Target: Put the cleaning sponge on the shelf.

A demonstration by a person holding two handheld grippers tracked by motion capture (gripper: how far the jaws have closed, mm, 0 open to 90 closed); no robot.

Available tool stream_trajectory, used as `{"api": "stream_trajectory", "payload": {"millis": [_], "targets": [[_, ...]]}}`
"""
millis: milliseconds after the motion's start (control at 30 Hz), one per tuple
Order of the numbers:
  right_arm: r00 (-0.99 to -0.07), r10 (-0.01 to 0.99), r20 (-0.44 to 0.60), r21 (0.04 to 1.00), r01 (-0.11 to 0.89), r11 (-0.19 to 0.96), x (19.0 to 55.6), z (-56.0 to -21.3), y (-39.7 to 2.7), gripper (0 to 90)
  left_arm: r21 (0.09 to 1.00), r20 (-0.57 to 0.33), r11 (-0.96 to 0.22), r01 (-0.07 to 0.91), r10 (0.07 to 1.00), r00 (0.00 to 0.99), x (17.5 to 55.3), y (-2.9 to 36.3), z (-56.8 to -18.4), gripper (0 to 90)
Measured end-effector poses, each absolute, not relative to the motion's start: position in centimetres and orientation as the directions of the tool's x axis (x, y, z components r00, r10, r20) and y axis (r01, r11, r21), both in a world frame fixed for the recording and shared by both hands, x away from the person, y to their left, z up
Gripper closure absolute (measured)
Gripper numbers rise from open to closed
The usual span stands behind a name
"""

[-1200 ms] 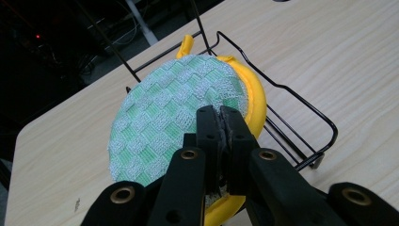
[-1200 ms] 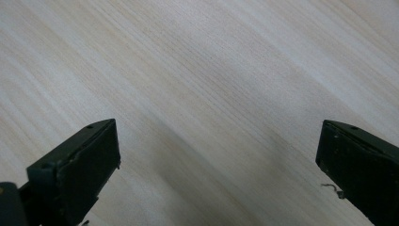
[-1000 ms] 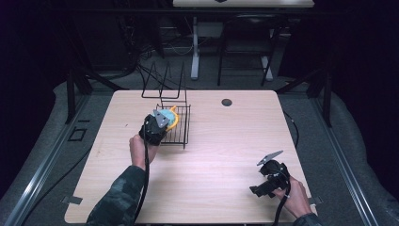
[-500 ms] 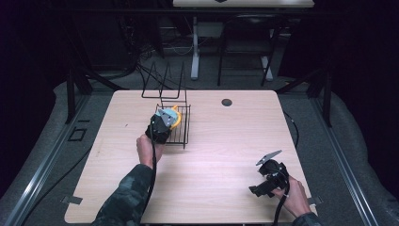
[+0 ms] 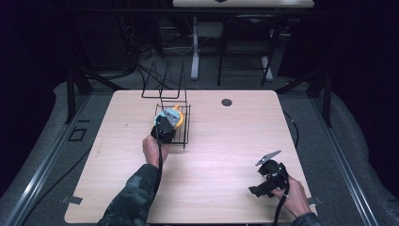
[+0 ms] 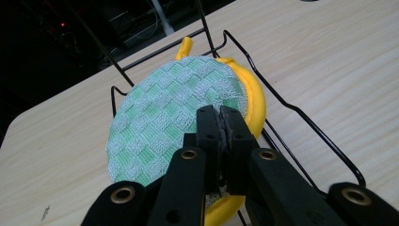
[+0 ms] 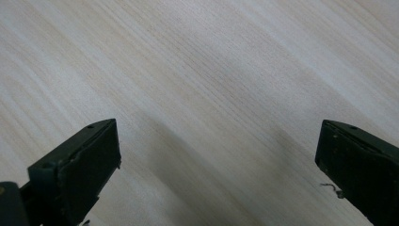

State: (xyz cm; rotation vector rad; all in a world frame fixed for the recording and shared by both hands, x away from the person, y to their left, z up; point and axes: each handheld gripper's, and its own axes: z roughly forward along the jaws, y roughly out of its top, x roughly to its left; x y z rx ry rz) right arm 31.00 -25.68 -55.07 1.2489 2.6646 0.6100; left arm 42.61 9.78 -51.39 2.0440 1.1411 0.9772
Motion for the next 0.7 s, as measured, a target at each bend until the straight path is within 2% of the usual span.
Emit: {"api": "stream_trajectory", "payload": {"millis": [233, 533, 700], "targets": [[-0.641, 0.766, 0.051, 0.414, 0.712, 0.568, 30.9, -55.1, -25.7, 0.0, 0.759, 0.305, -0.456, 0.464, 0.879, 0.365, 43.0, 8.6, -52.3, 87.3], [-0.65, 0.758, 0.045, 0.41, 0.705, 0.58, 31.0, -55.2, -25.6, 0.0, 0.757, 0.228, -0.394, 0.522, 0.907, 0.354, 43.7, 8.0, -53.0, 85.8], [-0.648, 0.761, 0.048, 0.412, 0.706, 0.576, 30.9, -55.2, -25.5, 0.1, 0.77, 0.202, -0.366, 0.522, 0.917, 0.345, 44.0, 7.5, -53.2, 84.8]]}}
